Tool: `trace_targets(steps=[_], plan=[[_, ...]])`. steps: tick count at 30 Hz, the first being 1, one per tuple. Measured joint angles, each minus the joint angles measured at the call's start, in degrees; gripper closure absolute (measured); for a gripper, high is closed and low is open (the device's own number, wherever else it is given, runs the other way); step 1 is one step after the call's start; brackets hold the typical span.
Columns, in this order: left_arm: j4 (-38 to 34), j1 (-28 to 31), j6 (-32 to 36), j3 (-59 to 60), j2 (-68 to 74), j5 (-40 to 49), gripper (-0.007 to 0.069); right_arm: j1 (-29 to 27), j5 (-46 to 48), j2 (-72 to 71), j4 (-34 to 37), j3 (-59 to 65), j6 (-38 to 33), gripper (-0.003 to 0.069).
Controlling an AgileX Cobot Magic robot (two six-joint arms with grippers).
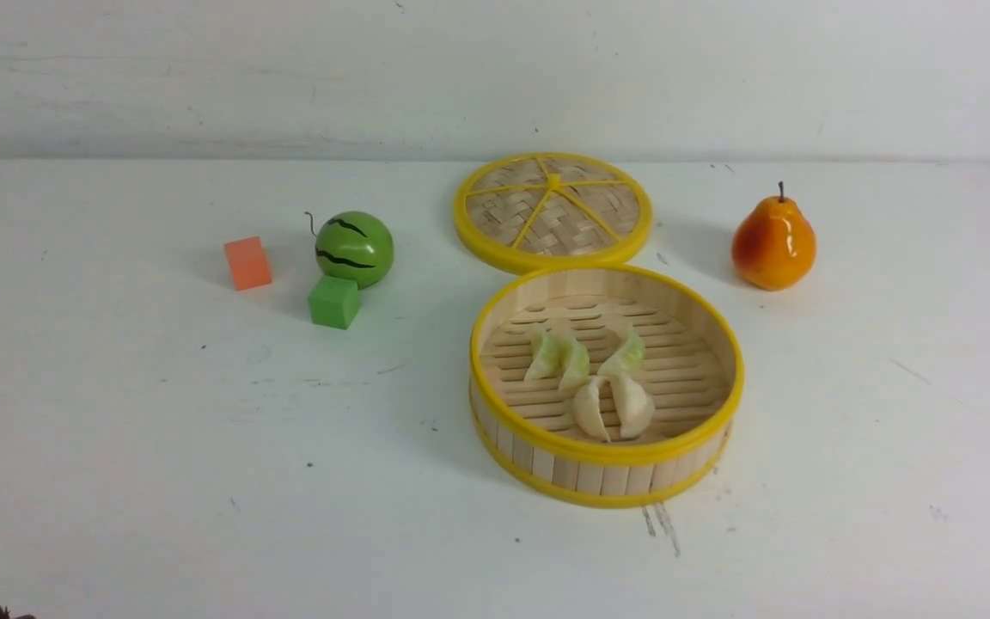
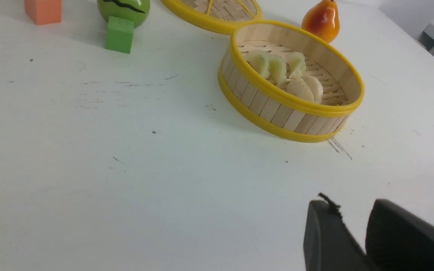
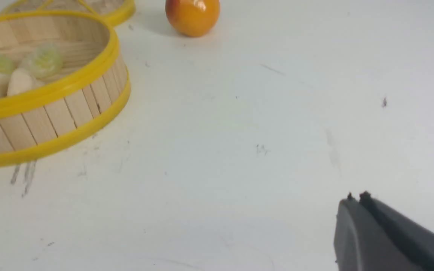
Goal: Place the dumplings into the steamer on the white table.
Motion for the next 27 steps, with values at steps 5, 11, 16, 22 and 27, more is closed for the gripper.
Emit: trace_targets(steps=[5, 11, 16, 22, 27], plan=[[0.01, 0.00, 0.00, 0.06, 0.00, 0.00, 0.0460, 0.00, 1.22, 0.00, -0.13, -0.11, 0.00, 0.0680], [0.01, 0.00, 0.00, 0.06, 0.00, 0.00, 0.0460, 0.00, 1.49, 0.00, -0.13, -0.18, 0.00, 0.0680], [0.01, 0.00, 0.00, 0.16, 0.00, -0.05, 0.0460, 0.00, 1.49, 0.00, -0.13, -0.18, 0.00, 0.0679], [0.01, 0.00, 0.00, 0.16, 0.00, -0.05, 0.0459, 0.00, 1.49, 0.00, -0.13, -0.18, 0.00, 0.0674], [0.01, 0.00, 0.00, 0.16, 0.00, -0.05, 0.0459, 0.00, 1.49, 0.00, -0.13, -0.18, 0.00, 0.0671]])
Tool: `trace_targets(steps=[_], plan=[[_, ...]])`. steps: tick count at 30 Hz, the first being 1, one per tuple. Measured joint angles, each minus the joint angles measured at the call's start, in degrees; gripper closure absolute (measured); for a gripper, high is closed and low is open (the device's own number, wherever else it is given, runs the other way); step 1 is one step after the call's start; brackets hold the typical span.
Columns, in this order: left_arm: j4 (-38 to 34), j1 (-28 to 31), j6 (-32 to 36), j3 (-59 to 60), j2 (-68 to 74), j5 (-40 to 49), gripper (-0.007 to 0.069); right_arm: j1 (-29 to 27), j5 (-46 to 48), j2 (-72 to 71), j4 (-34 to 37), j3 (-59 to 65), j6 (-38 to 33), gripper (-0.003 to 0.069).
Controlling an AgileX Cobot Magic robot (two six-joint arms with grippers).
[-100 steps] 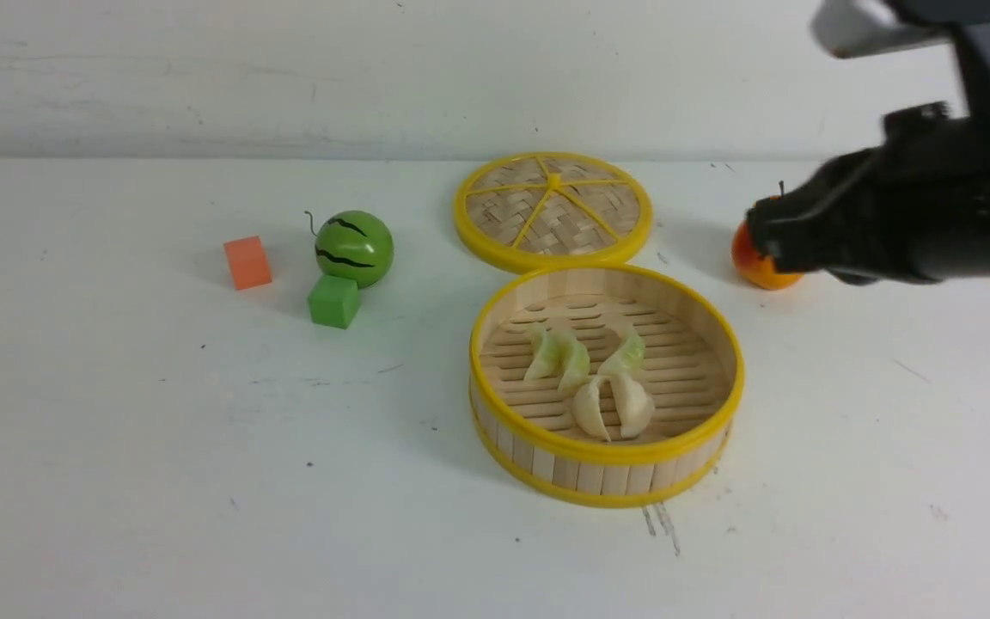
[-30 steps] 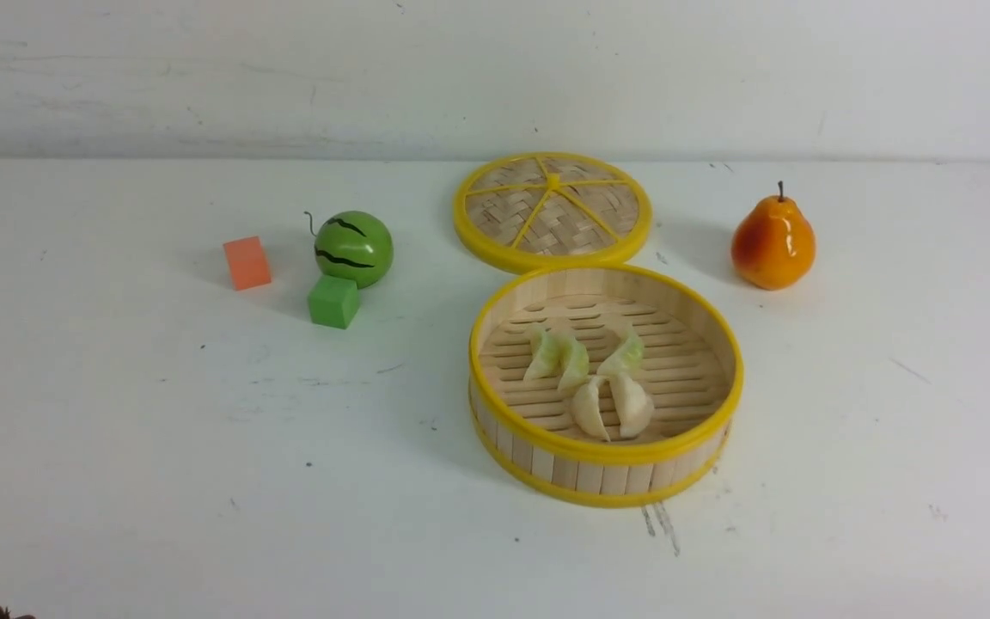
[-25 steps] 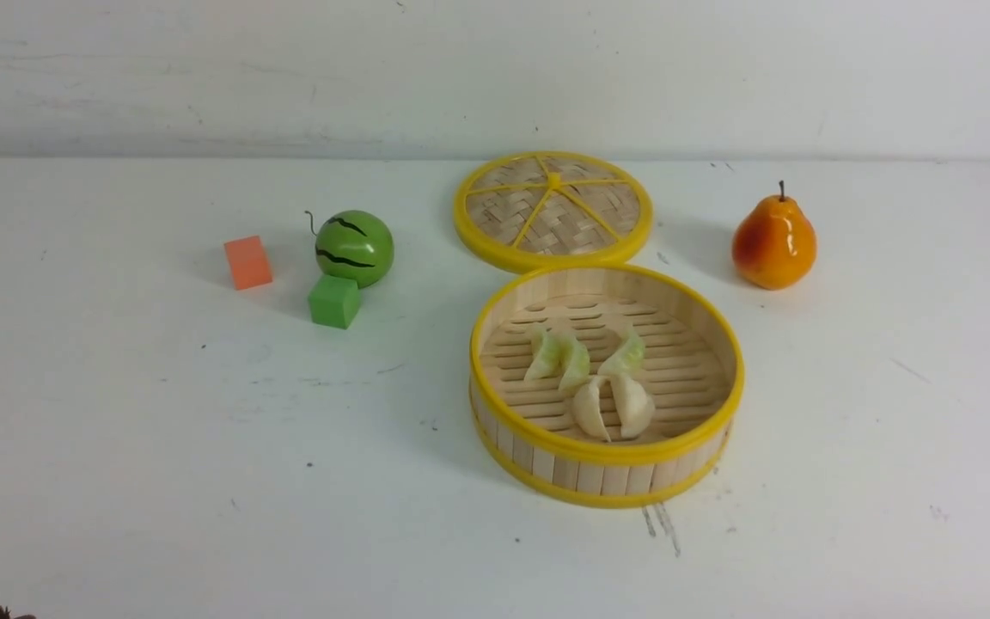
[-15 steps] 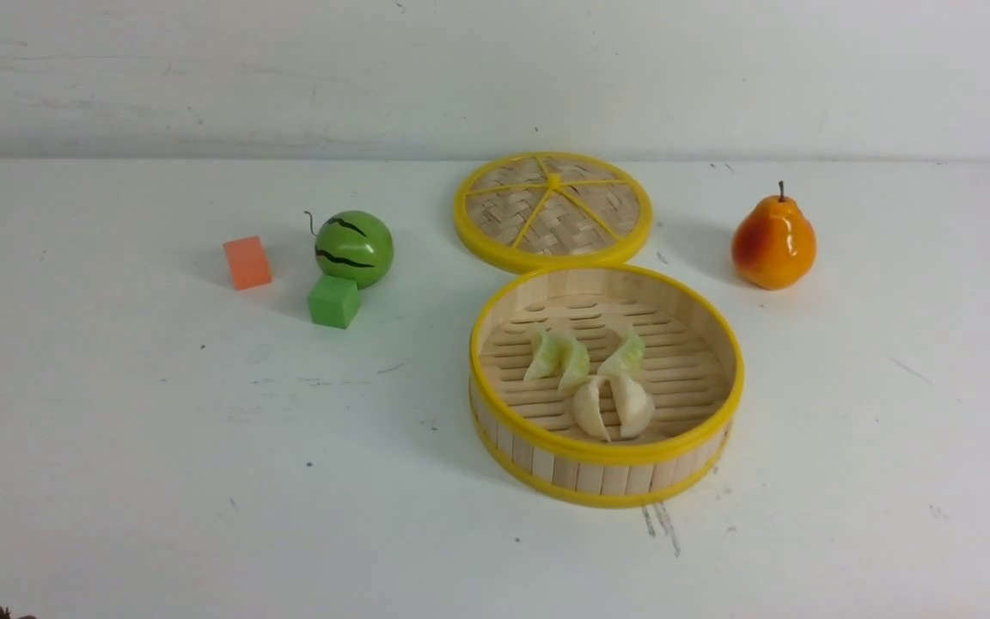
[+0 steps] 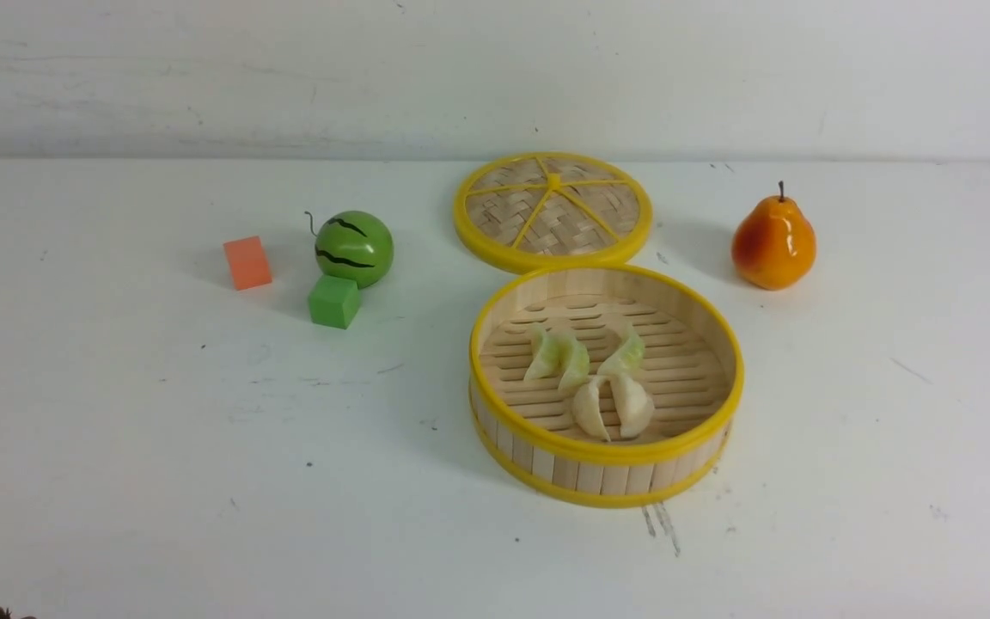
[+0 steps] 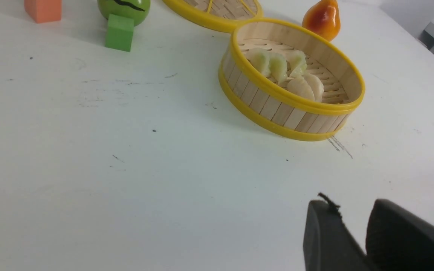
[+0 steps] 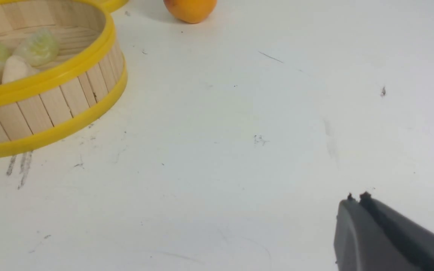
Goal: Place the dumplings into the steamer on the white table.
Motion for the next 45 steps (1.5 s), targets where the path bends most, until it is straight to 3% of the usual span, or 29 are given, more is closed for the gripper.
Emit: trace_targets(steps=[20, 26, 32, 37, 45], plan=[[0.09, 0.45, 0.00, 0.49, 0.00, -2.15, 0.0459, 0.00, 0.05, 0.00, 0.00, 0.00, 0.00, 0.0657], [-5.57, 11.67, 2.62, 4.64, 0.00, -12.93, 0.0639, 0.00, 0.05, 0.00, 0.00, 0.00, 0.00, 0.0655], [-8.02, 26.05, 6.95, 13.15, -3.89, -23.51, 0.0638, 0.00, 0.05, 0.00, 0.00, 0.00, 0.00, 0.0650], [-8.02, 34.28, 7.34, 19.28, -9.38, -26.79, 0.0638, 0.00, 0.05, 0.00, 0.00, 0.00, 0.00, 0.0648], [-7.26, 36.94, 7.40, 22.49, -9.82, -20.42, 0.0638, 0.00, 0.05, 0.00, 0.00, 0.00, 0.00, 0.0638]])
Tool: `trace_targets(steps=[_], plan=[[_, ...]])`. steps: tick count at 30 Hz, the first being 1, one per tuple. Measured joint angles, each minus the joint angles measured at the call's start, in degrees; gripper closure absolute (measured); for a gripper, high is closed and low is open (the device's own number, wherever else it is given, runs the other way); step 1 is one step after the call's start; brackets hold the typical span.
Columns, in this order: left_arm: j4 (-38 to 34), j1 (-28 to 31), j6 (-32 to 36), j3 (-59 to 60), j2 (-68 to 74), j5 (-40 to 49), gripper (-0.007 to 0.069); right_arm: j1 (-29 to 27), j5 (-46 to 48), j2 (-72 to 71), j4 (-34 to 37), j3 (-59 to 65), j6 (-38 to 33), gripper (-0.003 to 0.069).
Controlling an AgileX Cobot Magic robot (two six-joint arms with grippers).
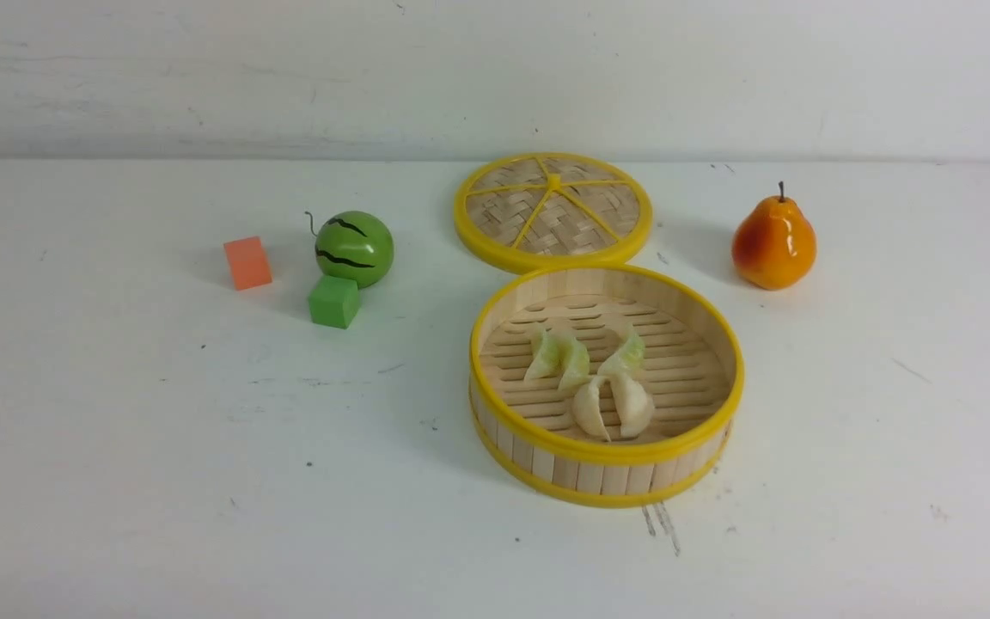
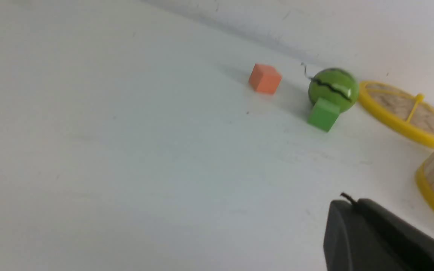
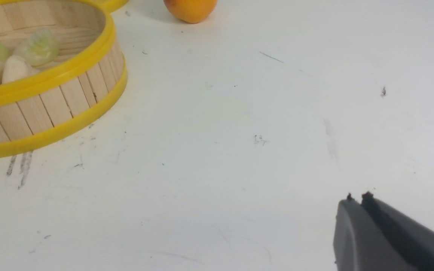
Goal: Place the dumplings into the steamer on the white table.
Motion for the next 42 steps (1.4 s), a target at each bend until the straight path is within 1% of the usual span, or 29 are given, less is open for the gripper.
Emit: trace_targets(steps=[5, 9, 12, 24, 42], plan=[[0.14, 0.07, 2.44, 0.00, 0.00, 6.87, 0.0638, 0.00, 0.00, 0.00, 0.00, 0.00, -0.05, 0.0632], [0.14, 0.07, 6.07, 0.05, 0.00, 7.71, 0.0638, 0.00, 0.00, 0.00, 0.00, 0.00, -0.05, 0.0627], [0.14, 0.07, 7.12, 0.05, 0.00, 7.83, 0.0638, 0.00, 0.00, 0.00, 0.00, 0.00, -0.05, 0.0622], [0.14, 0.07, 7.51, 0.09, 0.00, 7.83, 0.0638, 0.00, 0.00, 0.00, 0.00, 0.00, -0.05, 0.0616], [0.14, 0.07, 7.51, 0.09, 0.00, 7.83, 0.0638, 0.00, 0.00, 0.00, 0.00, 0.00, -0.05, 0.0587]])
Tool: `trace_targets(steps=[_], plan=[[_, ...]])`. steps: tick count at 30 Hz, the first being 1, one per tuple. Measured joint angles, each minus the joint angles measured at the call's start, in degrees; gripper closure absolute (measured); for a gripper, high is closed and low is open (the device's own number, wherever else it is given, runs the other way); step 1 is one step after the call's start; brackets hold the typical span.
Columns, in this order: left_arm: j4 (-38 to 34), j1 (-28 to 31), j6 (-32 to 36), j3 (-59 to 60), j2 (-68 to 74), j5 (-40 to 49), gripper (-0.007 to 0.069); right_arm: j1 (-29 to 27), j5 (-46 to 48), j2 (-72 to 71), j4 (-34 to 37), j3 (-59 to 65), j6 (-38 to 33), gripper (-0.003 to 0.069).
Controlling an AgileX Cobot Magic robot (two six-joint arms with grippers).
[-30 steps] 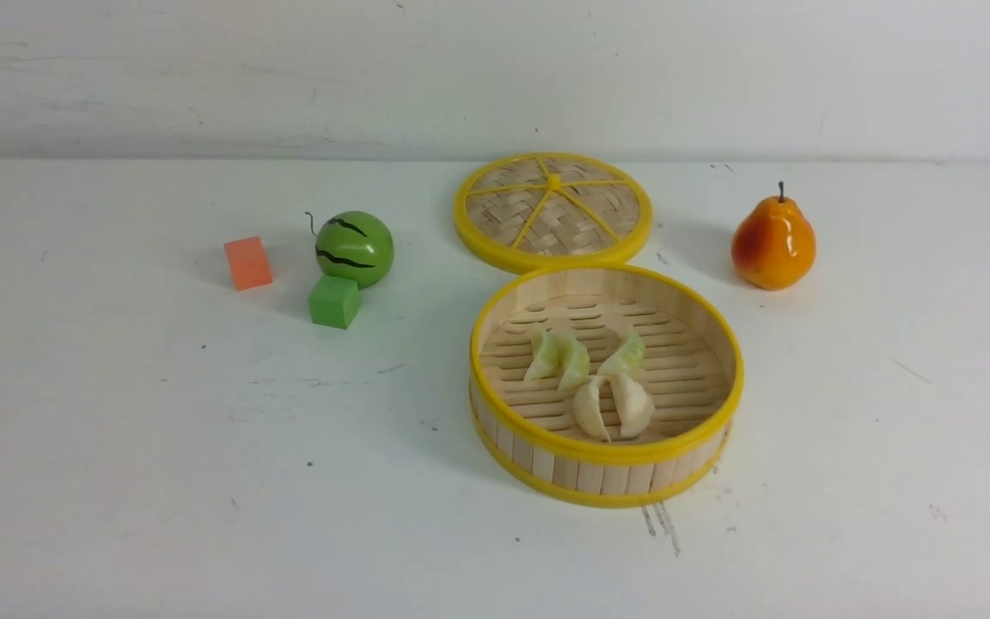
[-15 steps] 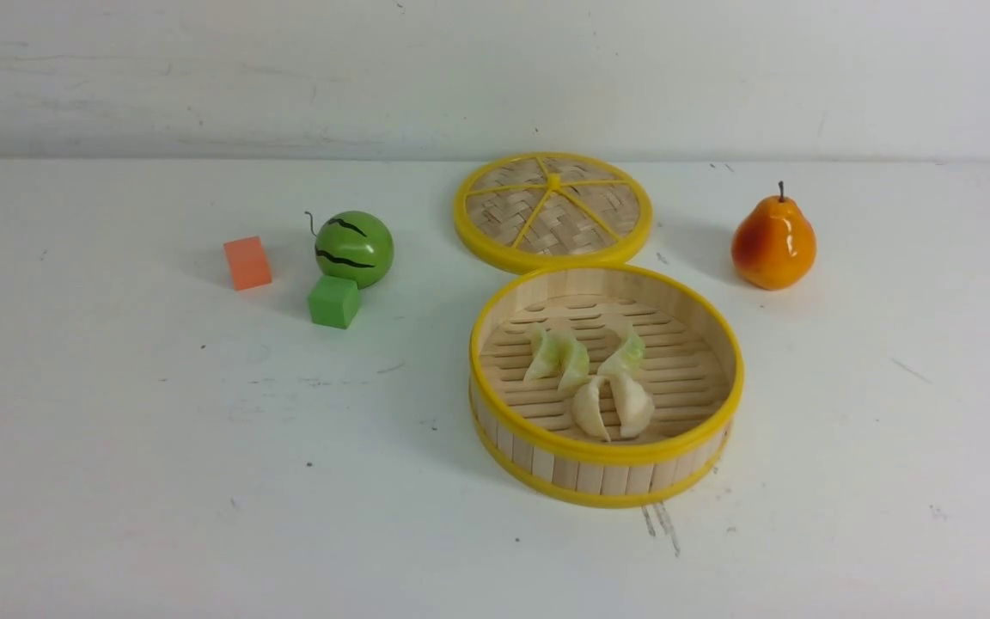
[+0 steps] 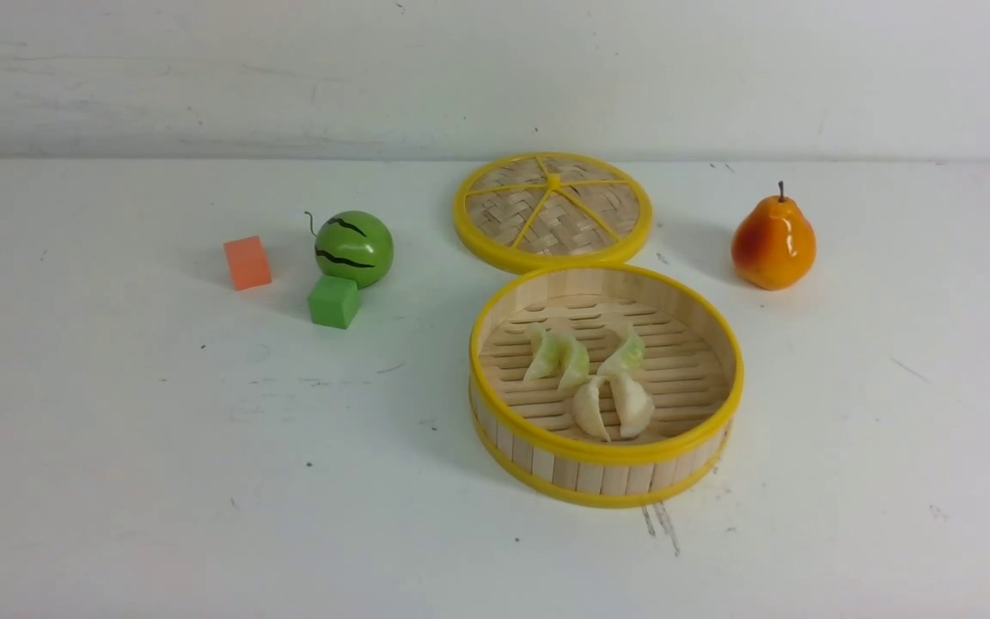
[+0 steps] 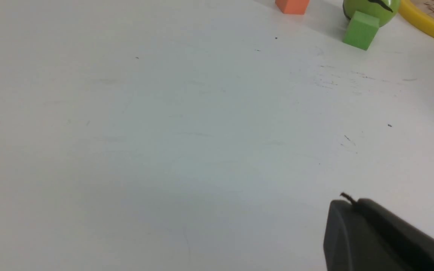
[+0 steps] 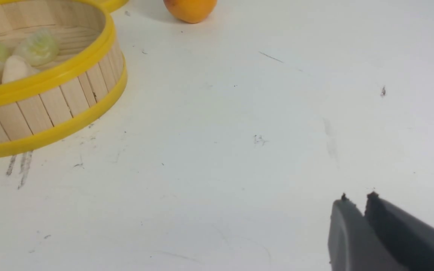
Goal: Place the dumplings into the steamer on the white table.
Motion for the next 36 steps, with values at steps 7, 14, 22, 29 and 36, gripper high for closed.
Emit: trace_targets(steps=[7, 14, 22, 29, 36], plan=[[0.00, 0.00, 0.00, 0.00, 0.00, 0.00, 0.0638, 0.00, 0.00, 0.00, 0.00, 0.00, 0.00, 0.0578], [0.00, 0.00, 0.00, 0.00, 0.00, 0.00, 0.0636, 0.00, 0.00, 0.00, 0.00, 0.00, 0.00, 0.0573], [0.00, 0.00, 0.00, 0.00, 0.00, 0.00, 0.0629, 0.00, 0.00, 0.00, 0.00, 0.00, 0.00, 0.0566], [0.00, 0.00, 0.00, 0.00, 0.00, 0.00, 0.0622, 0.00, 0.00, 0.00, 0.00, 0.00, 0.00, 0.0564], [0.00, 0.00, 0.00, 0.00, 0.00, 0.00, 0.0617, 0.00, 0.00, 0.00, 0.00, 0.00, 0.00, 0.0554]])
